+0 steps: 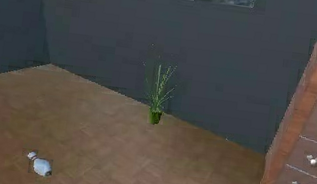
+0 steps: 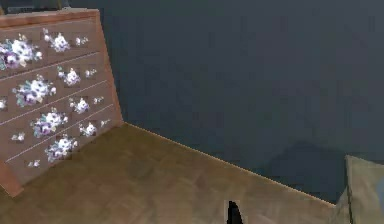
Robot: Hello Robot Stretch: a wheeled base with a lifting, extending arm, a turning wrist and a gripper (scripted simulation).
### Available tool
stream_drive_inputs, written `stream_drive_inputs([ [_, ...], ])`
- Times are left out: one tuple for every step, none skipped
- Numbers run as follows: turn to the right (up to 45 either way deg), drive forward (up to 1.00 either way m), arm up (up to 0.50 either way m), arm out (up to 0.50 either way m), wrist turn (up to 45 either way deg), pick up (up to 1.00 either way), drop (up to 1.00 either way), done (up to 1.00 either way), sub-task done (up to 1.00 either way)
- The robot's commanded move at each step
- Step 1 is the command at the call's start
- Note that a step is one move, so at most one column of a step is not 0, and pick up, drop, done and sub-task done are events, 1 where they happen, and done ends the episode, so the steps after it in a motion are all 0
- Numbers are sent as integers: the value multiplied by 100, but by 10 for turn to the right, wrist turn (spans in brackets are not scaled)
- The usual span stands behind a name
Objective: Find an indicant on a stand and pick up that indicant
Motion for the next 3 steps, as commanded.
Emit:
stream_drive_inputs([
  [-150, 0, 0, 0, 0, 0, 0, 0, 0],
  [0, 20, 0, 0, 0, 0, 0, 0, 0],
  [-450, 0, 0, 0, 0, 0, 0, 0, 0],
])
